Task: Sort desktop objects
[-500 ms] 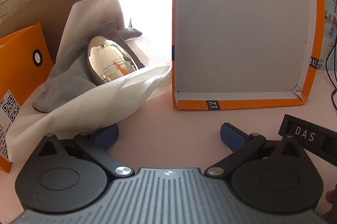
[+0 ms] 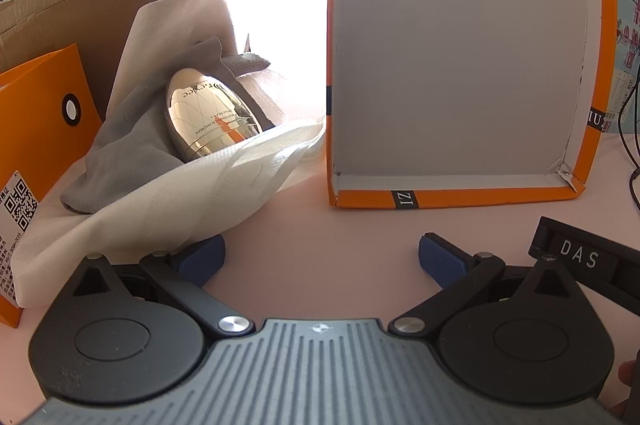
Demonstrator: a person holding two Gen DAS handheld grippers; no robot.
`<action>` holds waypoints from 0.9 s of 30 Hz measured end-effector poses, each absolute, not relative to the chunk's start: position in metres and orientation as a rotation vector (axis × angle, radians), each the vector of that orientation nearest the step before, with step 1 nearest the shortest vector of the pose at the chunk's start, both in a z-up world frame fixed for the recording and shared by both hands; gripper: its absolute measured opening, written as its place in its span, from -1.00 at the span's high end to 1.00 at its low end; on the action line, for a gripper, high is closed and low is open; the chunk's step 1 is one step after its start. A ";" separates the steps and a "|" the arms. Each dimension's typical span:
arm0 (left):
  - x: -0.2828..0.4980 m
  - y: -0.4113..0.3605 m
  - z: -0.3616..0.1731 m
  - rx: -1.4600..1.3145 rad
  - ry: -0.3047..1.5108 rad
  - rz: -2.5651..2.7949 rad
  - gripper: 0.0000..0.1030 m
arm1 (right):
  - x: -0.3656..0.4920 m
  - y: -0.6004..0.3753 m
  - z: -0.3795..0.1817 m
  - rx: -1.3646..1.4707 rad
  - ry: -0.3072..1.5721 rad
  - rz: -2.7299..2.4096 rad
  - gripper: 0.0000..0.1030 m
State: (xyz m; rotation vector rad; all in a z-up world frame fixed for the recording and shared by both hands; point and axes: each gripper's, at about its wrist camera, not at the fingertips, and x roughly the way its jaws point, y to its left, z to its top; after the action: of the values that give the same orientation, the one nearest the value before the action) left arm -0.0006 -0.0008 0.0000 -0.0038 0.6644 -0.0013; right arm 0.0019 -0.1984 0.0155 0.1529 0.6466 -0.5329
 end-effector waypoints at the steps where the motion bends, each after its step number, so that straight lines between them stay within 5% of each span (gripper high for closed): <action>1: -0.001 -0.001 0.000 -0.004 0.664 -0.001 -1.00 | 0.002 -0.198 0.015 0.153 0.647 -0.533 -1.00; 27: -0.006 0.006 0.003 -0.056 0.636 -0.041 -1.00 | 0.003 -0.197 0.014 0.145 0.641 -0.519 -1.00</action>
State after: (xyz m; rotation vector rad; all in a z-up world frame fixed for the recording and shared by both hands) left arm -0.0064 0.0055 0.0033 -0.0556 0.6360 -0.0407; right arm 0.0033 -0.1973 0.0142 0.1451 0.6407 -0.5194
